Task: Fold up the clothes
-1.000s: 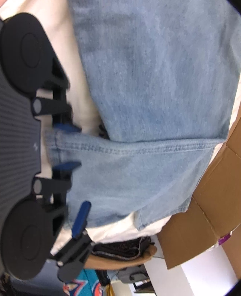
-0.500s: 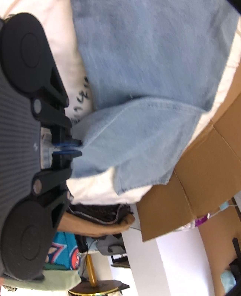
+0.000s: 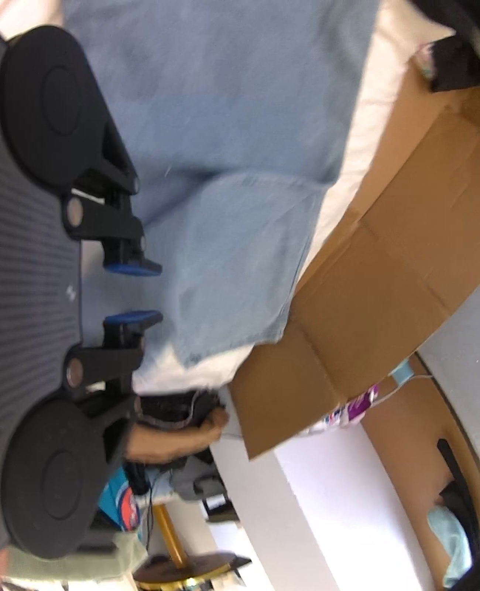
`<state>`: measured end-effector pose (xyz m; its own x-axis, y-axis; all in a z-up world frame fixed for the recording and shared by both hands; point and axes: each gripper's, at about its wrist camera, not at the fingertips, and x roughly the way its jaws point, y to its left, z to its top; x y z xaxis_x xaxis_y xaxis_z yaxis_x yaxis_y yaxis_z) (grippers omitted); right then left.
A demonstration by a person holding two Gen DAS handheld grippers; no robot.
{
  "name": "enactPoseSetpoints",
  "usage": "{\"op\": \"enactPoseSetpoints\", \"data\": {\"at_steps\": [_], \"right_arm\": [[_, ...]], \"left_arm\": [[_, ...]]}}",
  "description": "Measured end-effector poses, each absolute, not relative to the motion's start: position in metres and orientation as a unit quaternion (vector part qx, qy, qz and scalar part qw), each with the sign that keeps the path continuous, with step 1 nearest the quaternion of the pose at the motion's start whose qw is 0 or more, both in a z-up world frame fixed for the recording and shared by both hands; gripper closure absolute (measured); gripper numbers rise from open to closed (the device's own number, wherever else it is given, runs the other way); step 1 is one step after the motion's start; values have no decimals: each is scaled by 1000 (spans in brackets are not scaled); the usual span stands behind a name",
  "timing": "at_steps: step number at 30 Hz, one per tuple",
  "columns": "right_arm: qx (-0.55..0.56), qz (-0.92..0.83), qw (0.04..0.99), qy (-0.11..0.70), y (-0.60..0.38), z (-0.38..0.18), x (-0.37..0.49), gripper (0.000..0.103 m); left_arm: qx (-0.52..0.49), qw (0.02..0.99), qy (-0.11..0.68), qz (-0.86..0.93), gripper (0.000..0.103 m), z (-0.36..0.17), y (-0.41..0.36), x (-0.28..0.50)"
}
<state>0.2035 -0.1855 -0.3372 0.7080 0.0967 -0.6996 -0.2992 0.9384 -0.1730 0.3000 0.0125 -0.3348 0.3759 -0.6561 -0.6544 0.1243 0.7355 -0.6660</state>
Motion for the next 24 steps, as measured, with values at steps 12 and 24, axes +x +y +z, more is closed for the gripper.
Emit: {"op": "enactPoseSetpoints", "data": {"at_steps": [12, 24], "right_arm": [[-155, 50, 918, 362, -249, -330, 258, 97], [-159, 24, 916, 369, -291, -337, 307, 97]], "left_arm": [[-213, 816, 523, -126, 57, -359, 71, 304], [-184, 820, 534, -93, 54, -369, 86, 309]]}}
